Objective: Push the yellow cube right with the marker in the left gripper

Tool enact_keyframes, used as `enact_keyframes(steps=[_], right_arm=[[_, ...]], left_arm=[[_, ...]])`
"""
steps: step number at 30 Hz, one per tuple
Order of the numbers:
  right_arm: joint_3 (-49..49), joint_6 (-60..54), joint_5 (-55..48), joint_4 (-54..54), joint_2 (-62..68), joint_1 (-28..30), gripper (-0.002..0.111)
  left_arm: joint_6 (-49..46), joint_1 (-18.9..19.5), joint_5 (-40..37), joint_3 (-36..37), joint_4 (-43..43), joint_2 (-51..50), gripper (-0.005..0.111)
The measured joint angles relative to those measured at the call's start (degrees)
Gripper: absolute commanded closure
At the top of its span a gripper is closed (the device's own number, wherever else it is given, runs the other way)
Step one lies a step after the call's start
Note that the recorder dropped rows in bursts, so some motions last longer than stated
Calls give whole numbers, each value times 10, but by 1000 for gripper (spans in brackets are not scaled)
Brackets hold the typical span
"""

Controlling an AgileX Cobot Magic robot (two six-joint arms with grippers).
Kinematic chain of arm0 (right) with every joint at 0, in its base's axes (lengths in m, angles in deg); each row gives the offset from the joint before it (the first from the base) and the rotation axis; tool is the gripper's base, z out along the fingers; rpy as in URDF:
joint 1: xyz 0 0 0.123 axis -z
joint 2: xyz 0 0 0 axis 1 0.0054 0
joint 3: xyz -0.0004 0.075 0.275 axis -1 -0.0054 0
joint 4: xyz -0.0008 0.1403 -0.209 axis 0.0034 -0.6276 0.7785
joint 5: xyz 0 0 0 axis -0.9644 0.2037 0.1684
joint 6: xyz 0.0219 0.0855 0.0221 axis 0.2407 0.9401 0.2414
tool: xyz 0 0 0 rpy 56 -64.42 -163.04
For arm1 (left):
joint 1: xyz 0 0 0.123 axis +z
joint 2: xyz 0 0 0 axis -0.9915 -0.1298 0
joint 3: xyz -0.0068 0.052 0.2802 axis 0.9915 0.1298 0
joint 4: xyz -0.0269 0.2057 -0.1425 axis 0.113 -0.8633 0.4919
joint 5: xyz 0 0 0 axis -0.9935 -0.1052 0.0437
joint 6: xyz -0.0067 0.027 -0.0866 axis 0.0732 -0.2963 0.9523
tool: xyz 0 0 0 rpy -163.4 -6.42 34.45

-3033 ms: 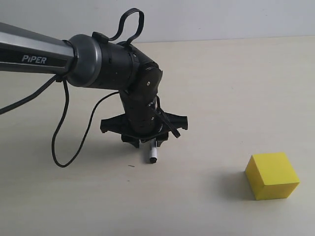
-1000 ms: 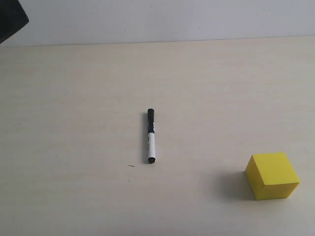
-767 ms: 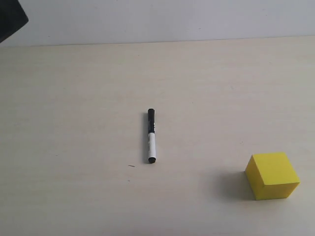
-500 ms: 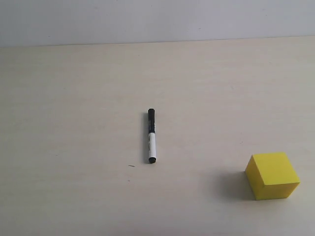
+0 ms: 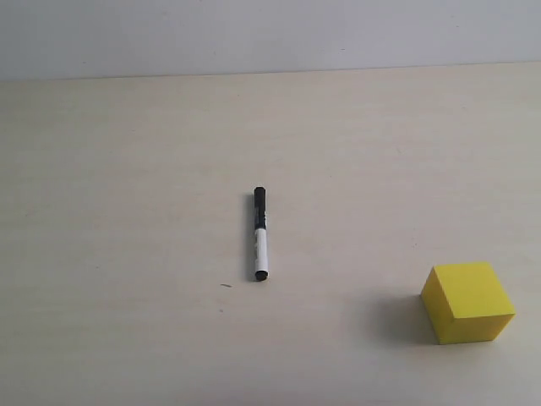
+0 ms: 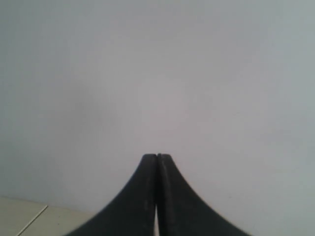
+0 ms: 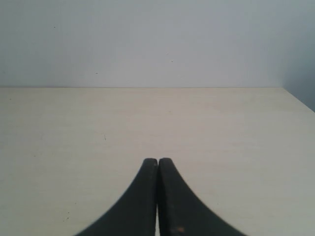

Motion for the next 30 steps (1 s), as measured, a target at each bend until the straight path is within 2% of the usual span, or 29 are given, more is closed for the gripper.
enact_keyframes(steps=[6,12,17,24,30], right_arm=[[0,0,0,0,0,0,108],[0,0,0,0,0,0,108],[0,0,0,0,0,0,108],[0,0,0,0,0,0,108],[0,0,0,0,0,0,108]], left_arm=[[-11,1,-1,0,0,12,107],[-70,1,-16,0,0,8,107],[-87,-9,-16,24,0,3,107],[-82,-74,80,101,-3,3,107],[-81,-76,113,141,-31,6,107]])
